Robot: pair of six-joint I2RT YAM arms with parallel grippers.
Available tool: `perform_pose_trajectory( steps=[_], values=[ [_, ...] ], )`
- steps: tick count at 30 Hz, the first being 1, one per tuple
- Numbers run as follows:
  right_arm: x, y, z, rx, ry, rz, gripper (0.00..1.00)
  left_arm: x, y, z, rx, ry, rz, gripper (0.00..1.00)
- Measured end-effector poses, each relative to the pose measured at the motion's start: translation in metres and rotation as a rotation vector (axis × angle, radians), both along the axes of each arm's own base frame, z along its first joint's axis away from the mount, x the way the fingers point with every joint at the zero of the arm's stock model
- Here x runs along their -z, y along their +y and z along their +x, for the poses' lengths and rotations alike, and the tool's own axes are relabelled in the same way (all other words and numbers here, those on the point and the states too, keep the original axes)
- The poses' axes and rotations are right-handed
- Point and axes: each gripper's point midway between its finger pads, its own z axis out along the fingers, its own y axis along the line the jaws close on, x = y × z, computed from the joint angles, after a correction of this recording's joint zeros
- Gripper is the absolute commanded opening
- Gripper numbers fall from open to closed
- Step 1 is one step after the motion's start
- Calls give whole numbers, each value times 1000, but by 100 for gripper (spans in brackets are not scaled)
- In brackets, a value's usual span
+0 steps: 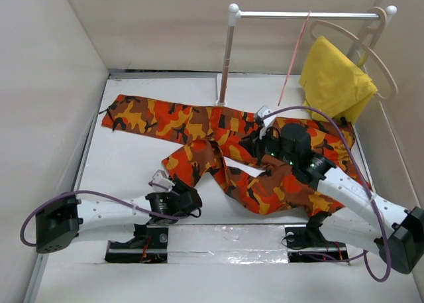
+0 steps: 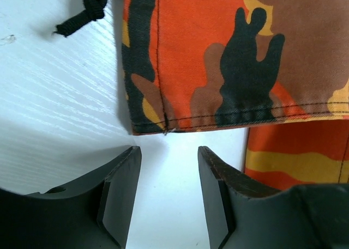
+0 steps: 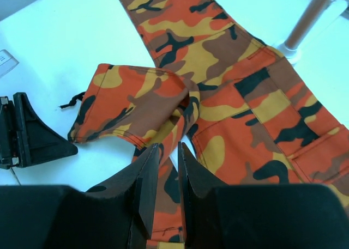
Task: Place the trousers on the hanger
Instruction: Flatten out the trousers at the center of the board.
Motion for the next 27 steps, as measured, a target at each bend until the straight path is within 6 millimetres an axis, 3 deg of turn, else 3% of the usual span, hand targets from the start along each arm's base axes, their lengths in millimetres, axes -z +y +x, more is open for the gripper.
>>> perform_pose_trajectory(
  steps=[6, 14, 22, 27],
  values=[
    [6, -5, -14, -29, 11, 31, 26, -3, -7, 10, -39, 0, 54, 50],
    [26, -1, -33, -116, 61, 33, 26, -2, 5, 22, -106, -7, 79, 50],
    [22, 6, -49, -194, 62, 56, 25, -3, 10, 39, -176, -7, 137, 51],
    [18, 10, -59, -229, 56, 67, 25, -3, 29, 46, -241, -6, 149, 51]
  ],
)
